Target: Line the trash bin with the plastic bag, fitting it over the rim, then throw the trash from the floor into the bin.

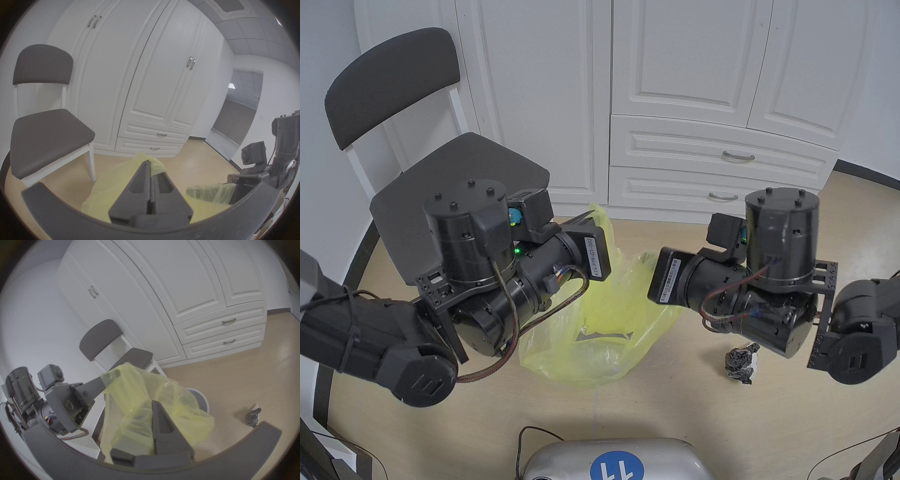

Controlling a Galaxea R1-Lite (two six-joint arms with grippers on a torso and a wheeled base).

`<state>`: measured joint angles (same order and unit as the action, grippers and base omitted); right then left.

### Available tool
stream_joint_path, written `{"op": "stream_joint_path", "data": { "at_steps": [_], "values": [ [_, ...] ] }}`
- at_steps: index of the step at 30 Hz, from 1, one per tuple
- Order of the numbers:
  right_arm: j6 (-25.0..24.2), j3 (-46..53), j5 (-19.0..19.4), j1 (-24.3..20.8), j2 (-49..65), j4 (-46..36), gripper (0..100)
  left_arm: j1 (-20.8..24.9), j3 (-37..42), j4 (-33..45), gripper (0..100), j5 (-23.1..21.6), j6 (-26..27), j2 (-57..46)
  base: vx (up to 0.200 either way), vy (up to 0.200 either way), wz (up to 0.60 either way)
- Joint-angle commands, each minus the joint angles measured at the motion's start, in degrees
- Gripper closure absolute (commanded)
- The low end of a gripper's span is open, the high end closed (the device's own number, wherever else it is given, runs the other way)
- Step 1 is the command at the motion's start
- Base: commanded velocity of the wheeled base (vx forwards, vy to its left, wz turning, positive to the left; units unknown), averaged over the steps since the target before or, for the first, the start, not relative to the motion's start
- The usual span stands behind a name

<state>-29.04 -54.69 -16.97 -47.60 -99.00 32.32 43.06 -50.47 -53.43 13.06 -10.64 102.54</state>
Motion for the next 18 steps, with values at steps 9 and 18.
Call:
{"op": "stream_joint_path", "data": {
  "at_steps": [9, 18],
  "values": [
    [-2.51, -4.81, 3.26, 6.12, -9.81, 0.11, 100, -2.45, -5.17, 0.35, 100, -0.4, -2.45, 7.24, 0.0, 0.0, 0.0],
    [-3.22, -6.4, 4.75, 9.37, -17.02, 0.03, 100, -2.28, -8.59, -0.45, 100, -0.49, -3.16, 15.41, 0.0, 0.0, 0.0]
  ]
}}
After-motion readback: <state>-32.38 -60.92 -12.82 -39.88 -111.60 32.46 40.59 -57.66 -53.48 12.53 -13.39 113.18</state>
